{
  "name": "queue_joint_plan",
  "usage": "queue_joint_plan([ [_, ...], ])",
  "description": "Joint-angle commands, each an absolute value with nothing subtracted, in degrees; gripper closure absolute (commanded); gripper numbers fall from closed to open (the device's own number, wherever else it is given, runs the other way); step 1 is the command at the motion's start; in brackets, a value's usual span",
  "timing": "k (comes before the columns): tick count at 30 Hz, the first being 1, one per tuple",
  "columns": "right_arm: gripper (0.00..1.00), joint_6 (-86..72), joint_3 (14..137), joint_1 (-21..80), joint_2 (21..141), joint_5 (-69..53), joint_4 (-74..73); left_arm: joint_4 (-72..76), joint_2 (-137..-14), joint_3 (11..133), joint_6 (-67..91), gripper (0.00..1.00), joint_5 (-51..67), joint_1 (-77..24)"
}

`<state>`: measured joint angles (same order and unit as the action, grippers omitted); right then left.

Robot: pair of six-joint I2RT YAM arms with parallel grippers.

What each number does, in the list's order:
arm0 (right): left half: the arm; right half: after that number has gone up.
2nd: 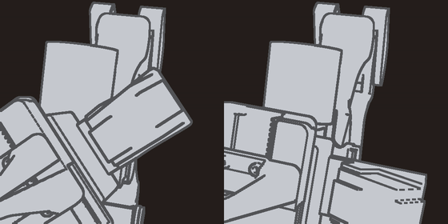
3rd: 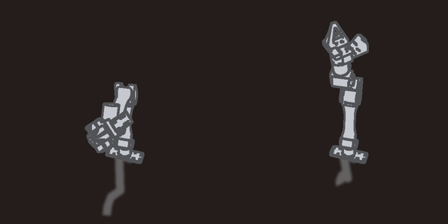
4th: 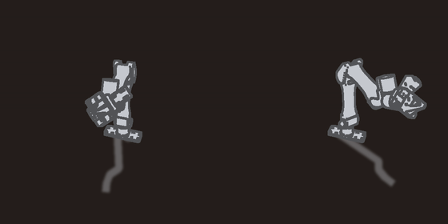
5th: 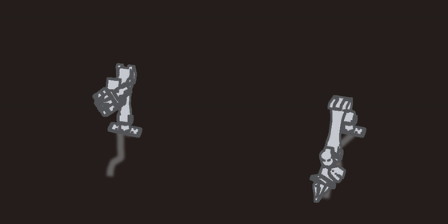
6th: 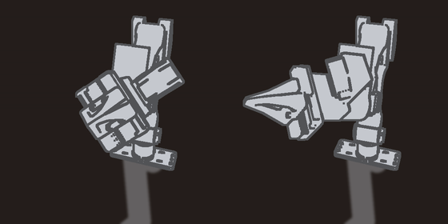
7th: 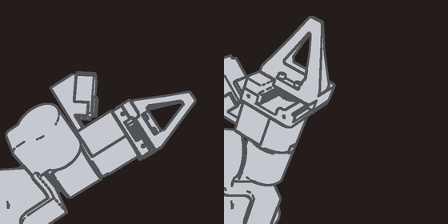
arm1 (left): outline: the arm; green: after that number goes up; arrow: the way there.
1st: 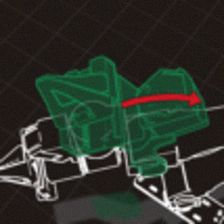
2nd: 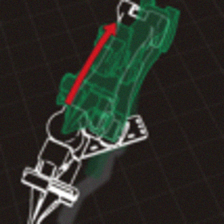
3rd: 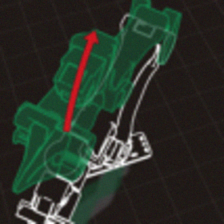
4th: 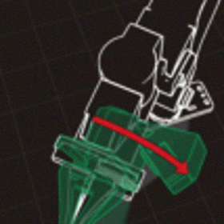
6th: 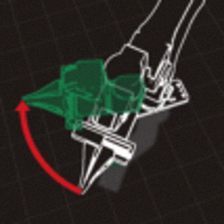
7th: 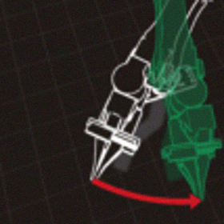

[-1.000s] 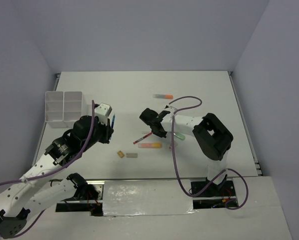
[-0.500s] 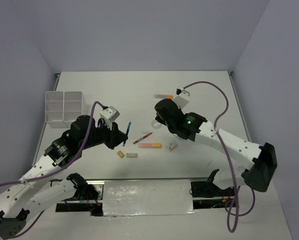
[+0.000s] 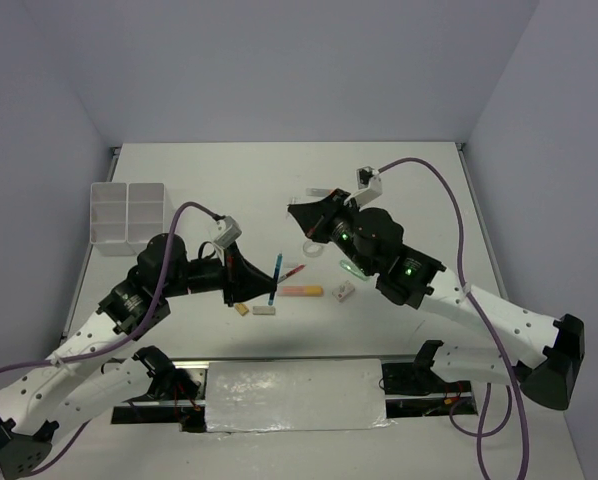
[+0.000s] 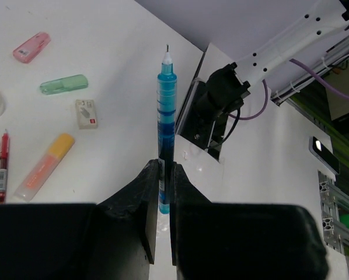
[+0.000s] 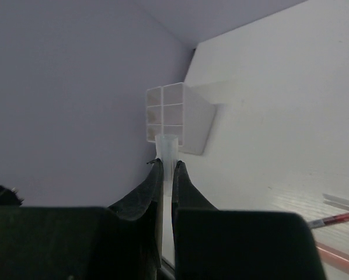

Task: Sort the stationery into containers
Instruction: Close the pen cap on the pen.

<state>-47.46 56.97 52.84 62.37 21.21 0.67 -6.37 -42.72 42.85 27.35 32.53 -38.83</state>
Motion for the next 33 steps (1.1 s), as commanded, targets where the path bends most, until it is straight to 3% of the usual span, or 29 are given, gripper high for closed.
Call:
queue_joint_plan([
  [1,1.00,-44.6,54.6,54.8,59.5,16.0,12.6,-0.5,-42.4,42.5,29.2,1.00,36.6,-39.0],
  [33,1.00,-35.0,44.3,62.4,53.3,15.1,28.4,5.3,-40.6,40.3,33.8,1.00,33.0,-38.1],
])
